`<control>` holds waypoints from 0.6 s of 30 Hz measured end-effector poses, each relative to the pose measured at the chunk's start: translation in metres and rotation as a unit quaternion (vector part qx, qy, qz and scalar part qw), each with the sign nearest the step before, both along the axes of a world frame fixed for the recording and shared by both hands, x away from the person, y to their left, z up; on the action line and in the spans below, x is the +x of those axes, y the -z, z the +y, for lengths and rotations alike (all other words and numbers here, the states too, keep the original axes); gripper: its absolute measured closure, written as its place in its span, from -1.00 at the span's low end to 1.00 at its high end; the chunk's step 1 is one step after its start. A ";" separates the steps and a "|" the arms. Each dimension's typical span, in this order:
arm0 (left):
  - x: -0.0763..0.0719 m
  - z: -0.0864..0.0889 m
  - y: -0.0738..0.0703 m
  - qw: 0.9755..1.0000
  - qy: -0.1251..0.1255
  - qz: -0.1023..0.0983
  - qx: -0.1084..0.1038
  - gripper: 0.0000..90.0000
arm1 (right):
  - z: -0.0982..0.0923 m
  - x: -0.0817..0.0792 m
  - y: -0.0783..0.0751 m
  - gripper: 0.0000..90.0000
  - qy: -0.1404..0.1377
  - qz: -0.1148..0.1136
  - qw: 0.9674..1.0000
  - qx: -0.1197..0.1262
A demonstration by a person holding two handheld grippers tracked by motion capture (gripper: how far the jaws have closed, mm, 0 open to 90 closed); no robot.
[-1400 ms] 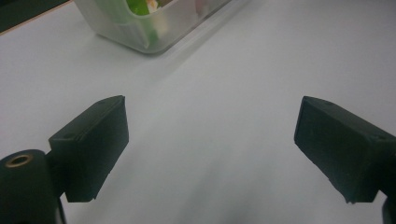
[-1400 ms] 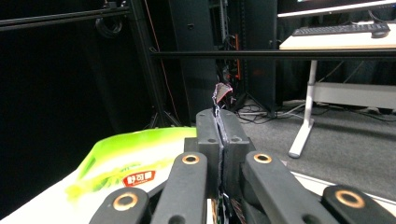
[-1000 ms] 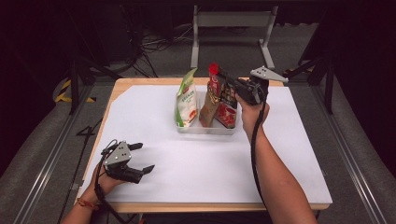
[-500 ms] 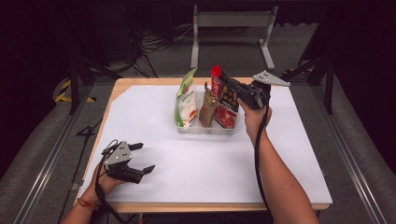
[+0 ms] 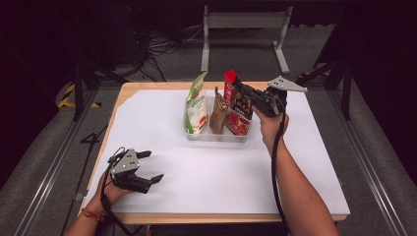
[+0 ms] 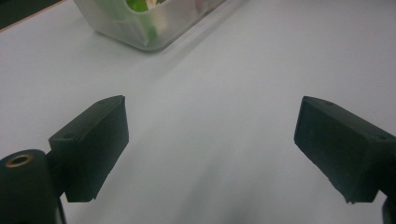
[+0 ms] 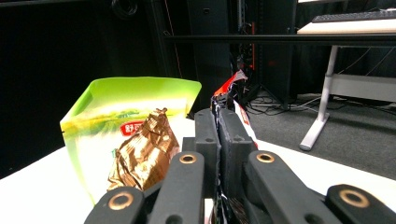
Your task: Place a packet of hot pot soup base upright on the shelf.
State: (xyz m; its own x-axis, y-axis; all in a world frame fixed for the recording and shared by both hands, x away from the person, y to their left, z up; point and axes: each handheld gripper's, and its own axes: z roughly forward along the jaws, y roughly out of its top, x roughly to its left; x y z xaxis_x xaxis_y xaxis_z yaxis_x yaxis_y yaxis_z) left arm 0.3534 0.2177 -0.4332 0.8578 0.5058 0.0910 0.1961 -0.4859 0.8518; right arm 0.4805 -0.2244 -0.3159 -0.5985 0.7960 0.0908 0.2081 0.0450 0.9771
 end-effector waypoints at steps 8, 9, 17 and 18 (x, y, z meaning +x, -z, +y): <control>0.000 -0.001 0.000 1.000 -0.001 0.002 0.003 -0.76 | -0.006 -0.002 -0.001 0.93 0.001 0.002 1.000 -0.020; 0.000 -0.001 0.000 1.000 -0.001 0.002 0.003 -0.76 | -0.006 -0.002 0.000 0.93 0.000 0.001 1.000 -0.022; 0.000 -0.001 0.001 1.000 0.000 0.002 0.002 -0.76 | -0.009 -0.006 0.000 0.86 -0.002 0.002 0.999 -0.038; 0.000 -0.001 0.000 1.000 0.000 0.002 0.002 -0.76 | -0.009 -0.007 0.000 0.83 -0.002 0.002 0.999 -0.040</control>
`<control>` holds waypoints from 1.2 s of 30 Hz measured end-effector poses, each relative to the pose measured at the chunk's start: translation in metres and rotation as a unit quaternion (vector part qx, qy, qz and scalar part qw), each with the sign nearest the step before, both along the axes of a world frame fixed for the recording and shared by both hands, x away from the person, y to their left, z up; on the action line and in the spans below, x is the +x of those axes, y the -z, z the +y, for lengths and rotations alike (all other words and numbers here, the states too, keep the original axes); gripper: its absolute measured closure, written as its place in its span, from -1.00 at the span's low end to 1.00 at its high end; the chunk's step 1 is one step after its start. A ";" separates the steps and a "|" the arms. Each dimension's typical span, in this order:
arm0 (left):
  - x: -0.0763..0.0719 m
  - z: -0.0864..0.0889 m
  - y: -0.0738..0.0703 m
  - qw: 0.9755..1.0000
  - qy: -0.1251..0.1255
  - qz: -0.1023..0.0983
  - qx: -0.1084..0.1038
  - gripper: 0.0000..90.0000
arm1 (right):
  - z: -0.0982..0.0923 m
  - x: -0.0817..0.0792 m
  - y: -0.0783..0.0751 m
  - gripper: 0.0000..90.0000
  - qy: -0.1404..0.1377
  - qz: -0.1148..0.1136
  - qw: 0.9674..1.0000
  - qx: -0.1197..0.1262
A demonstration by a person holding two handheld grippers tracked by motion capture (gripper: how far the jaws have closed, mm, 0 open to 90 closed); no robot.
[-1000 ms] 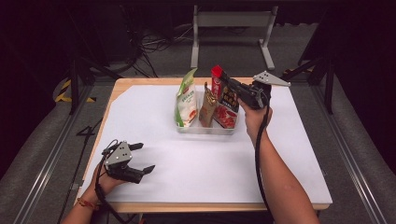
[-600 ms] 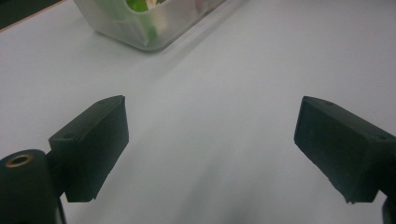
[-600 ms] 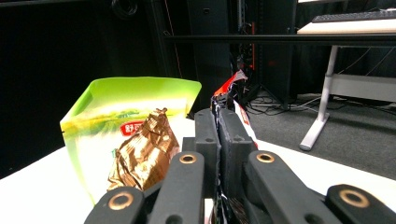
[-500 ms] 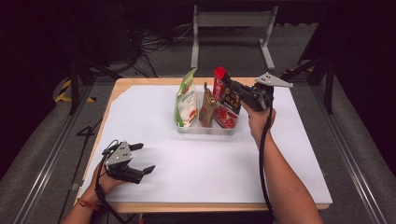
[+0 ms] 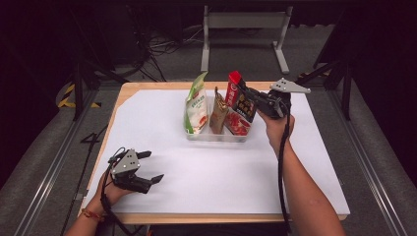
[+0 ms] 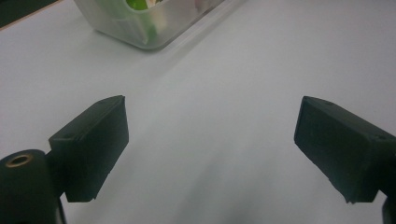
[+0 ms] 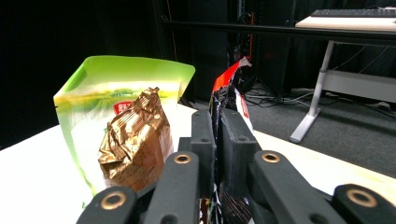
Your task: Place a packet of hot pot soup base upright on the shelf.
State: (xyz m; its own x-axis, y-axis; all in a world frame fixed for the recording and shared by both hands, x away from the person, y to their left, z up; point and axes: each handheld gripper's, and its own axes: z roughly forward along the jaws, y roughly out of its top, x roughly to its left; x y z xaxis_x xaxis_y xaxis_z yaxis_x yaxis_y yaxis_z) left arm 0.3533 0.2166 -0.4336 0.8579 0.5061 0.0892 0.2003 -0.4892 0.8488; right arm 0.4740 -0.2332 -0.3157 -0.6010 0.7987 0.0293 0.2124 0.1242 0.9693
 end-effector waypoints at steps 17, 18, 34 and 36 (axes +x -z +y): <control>0.000 -0.001 0.000 1.000 0.001 0.000 0.002 -0.76 | -0.011 -0.011 0.000 0.47 -0.001 0.013 1.000 -0.018; 0.001 -0.001 0.000 1.000 0.001 0.000 0.002 -0.76 | -0.011 -0.012 0.000 0.47 -0.001 0.012 1.000 -0.022; 0.001 -0.002 0.001 1.000 0.000 0.003 0.008 -0.76 | -0.021 -0.026 -0.001 0.38 0.003 0.003 0.999 -0.042; 0.001 -0.002 0.001 1.000 0.000 0.003 0.008 -0.76 | -0.022 -0.028 -0.001 0.35 0.005 0.002 0.999 -0.043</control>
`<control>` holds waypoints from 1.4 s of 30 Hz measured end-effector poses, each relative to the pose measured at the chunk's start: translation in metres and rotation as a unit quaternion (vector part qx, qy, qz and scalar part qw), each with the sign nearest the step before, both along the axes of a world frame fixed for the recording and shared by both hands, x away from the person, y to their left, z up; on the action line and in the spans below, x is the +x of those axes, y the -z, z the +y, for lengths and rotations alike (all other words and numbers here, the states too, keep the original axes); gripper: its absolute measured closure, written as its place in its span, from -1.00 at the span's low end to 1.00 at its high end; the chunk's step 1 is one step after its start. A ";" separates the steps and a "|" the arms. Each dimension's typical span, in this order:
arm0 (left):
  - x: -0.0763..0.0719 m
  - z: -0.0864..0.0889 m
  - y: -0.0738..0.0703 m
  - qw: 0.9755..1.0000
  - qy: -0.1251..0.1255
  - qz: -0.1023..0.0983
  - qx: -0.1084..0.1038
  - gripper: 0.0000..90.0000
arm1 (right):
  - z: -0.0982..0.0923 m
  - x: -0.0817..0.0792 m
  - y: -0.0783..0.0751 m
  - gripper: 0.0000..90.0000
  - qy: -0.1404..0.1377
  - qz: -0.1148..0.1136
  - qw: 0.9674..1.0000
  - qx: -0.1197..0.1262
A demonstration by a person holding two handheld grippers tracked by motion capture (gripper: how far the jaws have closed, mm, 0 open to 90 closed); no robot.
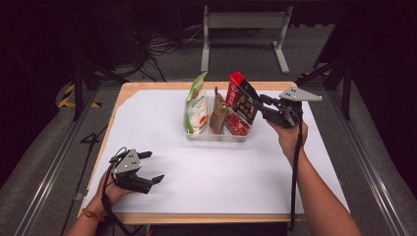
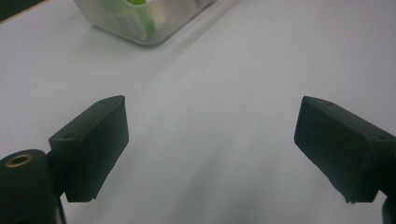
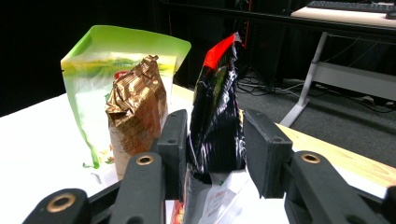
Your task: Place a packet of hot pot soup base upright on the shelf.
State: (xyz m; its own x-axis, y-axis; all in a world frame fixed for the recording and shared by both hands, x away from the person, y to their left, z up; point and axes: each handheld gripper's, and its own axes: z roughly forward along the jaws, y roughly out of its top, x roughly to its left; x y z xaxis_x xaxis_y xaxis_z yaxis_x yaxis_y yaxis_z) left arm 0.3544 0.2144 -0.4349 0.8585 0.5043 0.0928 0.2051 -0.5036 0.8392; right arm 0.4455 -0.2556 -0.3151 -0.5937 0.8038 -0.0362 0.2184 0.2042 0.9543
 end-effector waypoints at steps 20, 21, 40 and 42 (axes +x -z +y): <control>0.000 0.000 0.000 1.000 0.001 0.001 0.004 -0.76 | -0.019 -0.015 0.008 0.01 -0.013 0.005 1.000 0.009; 0.000 -0.001 0.000 1.000 0.002 0.001 0.005 -0.76 | -0.019 -0.015 0.009 -0.03 -0.016 0.008 1.000 0.007; 0.000 -0.001 0.001 1.000 0.003 0.002 0.007 -0.76 | -0.016 -0.018 0.026 -0.59 -0.019 0.028 0.997 -0.067; -0.001 -0.001 0.000 1.000 0.004 0.001 0.007 -0.76 | -0.016 -0.018 0.028 -0.60 -0.029 0.037 0.996 -0.077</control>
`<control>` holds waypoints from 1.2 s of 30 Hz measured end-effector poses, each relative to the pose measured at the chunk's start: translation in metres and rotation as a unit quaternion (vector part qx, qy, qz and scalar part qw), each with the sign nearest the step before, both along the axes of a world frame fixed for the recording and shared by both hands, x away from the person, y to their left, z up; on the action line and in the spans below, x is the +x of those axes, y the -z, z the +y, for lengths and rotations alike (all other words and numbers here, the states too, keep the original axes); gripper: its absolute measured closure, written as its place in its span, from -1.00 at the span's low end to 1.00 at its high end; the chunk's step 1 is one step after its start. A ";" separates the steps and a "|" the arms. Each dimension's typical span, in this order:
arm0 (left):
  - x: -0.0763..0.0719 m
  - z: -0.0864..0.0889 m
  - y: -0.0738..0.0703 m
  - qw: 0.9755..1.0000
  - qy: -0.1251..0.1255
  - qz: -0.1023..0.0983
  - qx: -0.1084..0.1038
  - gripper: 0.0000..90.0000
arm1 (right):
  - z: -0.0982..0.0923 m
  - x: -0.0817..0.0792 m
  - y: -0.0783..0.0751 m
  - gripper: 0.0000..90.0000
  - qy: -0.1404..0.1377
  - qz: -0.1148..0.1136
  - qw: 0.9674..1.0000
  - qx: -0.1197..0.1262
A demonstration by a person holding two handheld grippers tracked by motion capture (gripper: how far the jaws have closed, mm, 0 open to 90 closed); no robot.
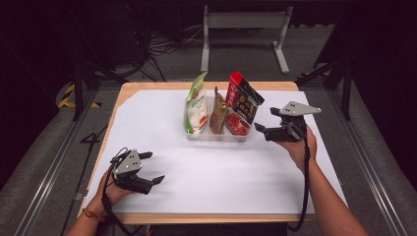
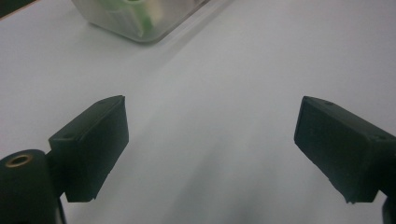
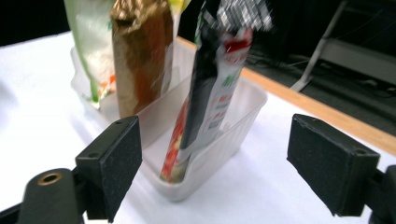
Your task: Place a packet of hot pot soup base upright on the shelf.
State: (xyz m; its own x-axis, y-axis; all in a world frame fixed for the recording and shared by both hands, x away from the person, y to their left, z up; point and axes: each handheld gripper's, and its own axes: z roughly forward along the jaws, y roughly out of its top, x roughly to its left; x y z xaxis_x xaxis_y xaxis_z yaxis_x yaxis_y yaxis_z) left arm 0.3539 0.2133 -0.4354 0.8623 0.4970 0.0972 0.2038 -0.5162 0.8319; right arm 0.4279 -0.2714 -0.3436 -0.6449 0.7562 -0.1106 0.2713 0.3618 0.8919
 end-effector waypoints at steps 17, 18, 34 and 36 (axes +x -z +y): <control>0.000 0.001 0.000 1.000 0.000 -0.001 -0.001 -0.76 | -0.004 -0.016 0.020 -0.65 -0.017 -0.002 0.999 -0.039; 0.000 0.001 0.000 1.000 0.000 -0.001 -0.001 -0.76 | -0.005 -0.017 0.021 -0.65 -0.018 -0.005 0.999 -0.042; 0.000 0.001 0.000 1.000 -0.002 -0.001 0.000 -0.77 | -0.017 -0.041 0.036 -0.65 -0.027 -0.034 0.998 -0.037; 0.000 0.001 0.000 1.000 -0.002 -0.002 0.000 -0.76 | -0.019 -0.043 0.037 -0.65 -0.030 -0.034 0.998 -0.036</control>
